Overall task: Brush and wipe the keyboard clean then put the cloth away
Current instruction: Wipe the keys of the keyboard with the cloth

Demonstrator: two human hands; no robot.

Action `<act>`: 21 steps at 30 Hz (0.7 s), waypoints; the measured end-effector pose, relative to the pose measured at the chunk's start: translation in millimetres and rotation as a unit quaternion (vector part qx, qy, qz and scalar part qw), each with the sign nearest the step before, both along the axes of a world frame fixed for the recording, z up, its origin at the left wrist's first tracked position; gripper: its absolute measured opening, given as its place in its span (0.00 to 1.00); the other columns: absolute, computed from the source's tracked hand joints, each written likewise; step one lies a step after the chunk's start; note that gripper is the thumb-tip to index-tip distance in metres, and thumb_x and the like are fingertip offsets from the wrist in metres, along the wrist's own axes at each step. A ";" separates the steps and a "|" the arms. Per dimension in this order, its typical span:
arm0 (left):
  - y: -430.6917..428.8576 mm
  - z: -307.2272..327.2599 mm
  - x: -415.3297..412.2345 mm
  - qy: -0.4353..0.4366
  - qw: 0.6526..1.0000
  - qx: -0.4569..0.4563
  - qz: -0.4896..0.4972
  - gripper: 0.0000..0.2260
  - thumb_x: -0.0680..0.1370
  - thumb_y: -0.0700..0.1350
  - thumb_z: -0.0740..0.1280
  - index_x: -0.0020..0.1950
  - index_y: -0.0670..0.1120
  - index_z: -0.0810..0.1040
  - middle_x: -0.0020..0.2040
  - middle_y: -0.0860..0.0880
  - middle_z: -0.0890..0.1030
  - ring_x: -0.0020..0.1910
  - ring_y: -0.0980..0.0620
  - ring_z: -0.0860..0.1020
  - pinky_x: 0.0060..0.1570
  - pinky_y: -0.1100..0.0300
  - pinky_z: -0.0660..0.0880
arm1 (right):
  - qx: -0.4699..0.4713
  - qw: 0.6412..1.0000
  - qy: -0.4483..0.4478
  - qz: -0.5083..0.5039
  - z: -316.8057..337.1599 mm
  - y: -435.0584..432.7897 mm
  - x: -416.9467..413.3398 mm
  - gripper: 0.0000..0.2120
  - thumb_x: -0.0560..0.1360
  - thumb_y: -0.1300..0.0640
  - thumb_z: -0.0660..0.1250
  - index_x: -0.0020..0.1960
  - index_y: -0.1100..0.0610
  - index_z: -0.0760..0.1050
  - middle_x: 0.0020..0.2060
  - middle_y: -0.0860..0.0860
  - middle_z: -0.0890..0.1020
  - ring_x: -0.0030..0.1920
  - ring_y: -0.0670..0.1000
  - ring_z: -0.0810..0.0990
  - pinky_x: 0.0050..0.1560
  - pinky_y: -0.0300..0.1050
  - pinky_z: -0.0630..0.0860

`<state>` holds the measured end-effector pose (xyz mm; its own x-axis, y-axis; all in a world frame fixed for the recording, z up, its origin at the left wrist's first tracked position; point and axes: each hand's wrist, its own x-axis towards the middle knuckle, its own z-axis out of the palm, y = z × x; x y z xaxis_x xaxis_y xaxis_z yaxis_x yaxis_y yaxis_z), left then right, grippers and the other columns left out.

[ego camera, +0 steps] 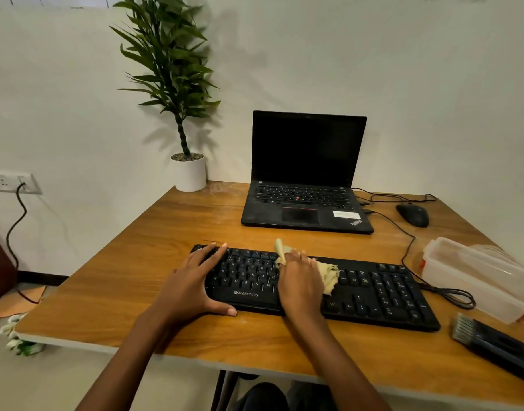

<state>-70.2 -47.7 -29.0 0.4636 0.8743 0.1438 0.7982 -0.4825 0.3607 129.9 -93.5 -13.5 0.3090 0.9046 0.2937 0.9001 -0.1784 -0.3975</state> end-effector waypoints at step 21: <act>-8.1 -7.7 -28.0 -0.178 0.981 -0.054 0.049 0.59 0.55 0.68 0.74 0.73 0.64 0.36 0.77 0.54 0.50 0.76 0.51 0.52 0.74 0.45 0.48 | 0.128 0.964 0.222 0.074 75.4 -34.7 88.2 0.11 0.80 0.61 0.57 0.58 0.59 0.75 0.37 0.50 0.76 0.34 0.44 0.71 0.31 0.38 0.66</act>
<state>-98.2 -55.8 -36.7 0.3127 0.9315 0.1859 0.6527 -0.3529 0.6704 218.1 -128.3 61.9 0.3289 0.8638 0.3817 0.6385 0.0944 -0.7638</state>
